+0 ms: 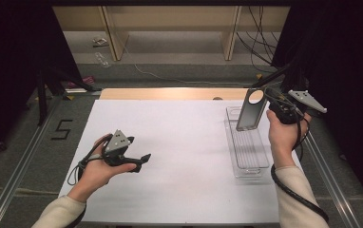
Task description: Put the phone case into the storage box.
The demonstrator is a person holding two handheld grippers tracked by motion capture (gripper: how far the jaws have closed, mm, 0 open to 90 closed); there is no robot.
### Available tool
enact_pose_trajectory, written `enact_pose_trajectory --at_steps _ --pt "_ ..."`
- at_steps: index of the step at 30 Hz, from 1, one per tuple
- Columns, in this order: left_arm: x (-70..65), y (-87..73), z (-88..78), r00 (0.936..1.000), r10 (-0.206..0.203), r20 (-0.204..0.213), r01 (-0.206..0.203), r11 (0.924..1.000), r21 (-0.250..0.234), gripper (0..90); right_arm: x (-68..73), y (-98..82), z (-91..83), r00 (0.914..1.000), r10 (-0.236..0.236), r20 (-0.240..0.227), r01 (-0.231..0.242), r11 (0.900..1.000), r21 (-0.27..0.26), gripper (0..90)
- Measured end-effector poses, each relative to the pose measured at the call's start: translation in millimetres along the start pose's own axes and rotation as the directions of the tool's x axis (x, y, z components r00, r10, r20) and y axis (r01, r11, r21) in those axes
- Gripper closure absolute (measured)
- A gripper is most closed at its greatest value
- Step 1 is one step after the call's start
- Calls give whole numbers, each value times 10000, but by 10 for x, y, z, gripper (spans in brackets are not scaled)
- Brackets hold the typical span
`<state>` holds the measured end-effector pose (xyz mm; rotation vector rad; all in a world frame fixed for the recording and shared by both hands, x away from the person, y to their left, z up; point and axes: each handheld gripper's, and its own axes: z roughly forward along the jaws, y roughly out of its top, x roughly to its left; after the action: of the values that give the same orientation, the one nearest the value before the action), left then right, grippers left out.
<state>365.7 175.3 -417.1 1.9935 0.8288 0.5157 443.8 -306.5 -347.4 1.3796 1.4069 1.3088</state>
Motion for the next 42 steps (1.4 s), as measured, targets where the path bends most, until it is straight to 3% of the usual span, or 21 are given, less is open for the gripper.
enact_pose_trajectory --at_steps 42 --pt "-18 -1 14 10000 -13 61 13 10000 1 147 38 35 212 9997 -106 200 98 9991 404 880"
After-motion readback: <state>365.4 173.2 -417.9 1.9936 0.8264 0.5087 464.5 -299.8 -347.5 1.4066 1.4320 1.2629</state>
